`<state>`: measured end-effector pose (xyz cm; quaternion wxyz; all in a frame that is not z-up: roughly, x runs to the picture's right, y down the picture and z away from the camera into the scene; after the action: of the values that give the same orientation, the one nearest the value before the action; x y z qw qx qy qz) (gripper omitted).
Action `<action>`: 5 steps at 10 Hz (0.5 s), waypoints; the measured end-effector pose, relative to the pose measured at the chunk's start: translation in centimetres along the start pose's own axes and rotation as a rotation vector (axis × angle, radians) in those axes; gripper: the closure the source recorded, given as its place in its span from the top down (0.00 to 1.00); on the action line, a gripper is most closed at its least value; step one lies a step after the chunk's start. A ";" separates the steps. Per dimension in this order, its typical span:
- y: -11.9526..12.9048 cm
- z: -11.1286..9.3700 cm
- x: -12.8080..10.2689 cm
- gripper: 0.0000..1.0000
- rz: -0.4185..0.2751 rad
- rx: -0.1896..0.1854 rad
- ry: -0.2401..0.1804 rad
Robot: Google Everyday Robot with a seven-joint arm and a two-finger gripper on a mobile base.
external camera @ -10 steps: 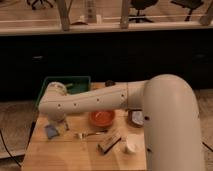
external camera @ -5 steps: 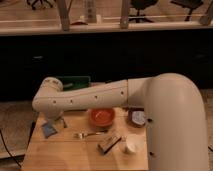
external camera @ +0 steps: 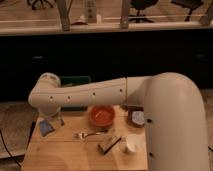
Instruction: Place sponge in table surface
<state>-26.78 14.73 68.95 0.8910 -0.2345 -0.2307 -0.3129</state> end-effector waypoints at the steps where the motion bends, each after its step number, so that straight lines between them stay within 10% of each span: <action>1: -0.3 -0.3 0.0 0.00 -0.009 0.004 -0.023; 5: -0.8 -1.1 -0.3 0.00 -0.029 0.004 -0.094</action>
<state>-27.21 13.69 68.11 0.8750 -0.2436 -0.2765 -0.3140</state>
